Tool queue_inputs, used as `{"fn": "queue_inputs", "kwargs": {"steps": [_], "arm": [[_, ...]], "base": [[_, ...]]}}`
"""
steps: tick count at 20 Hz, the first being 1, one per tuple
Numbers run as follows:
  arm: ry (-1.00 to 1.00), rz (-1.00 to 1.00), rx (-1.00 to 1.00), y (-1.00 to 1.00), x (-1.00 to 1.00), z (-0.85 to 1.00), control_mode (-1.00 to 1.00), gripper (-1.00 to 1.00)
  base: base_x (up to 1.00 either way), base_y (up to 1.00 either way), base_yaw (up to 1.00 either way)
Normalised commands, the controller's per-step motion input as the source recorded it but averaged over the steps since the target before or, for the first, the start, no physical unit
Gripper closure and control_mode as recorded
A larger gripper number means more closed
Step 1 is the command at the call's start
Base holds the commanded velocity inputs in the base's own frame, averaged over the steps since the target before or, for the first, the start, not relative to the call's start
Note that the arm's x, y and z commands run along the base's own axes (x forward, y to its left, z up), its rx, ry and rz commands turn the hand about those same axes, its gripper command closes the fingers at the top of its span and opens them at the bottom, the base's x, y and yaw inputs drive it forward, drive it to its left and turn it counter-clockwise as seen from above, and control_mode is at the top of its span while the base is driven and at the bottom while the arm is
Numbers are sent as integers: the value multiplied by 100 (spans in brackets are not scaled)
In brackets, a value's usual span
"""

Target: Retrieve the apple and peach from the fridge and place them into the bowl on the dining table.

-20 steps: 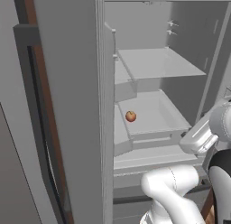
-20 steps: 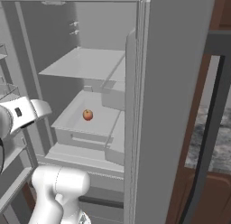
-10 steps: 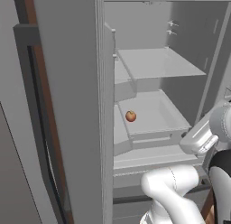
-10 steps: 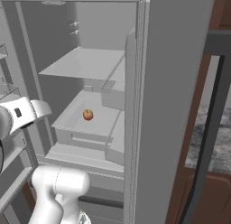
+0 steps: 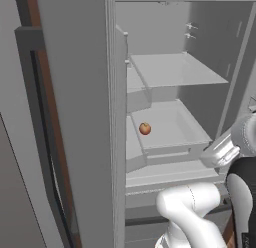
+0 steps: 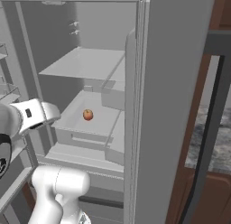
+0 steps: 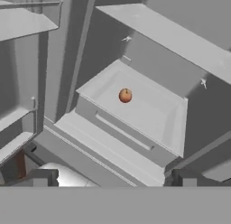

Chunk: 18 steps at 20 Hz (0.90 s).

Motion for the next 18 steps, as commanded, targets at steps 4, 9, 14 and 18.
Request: {"fn": "queue_inputs", "kwargs": {"steps": [4, 9, 14, 18], "arm": [[0, -9, 3, -10, 23, -23, -100, -100], [0, -18, 12, -8, 35, -24, -100, -100], [0, -21, 18, -14, 30, -31, -100, -100], [0, -12, 18, 0, 32, -35, -100, -100]], "base": [[0, 0, 0], [0, 0, 0], [0, 0, 0], [0, 0, 0]]}}
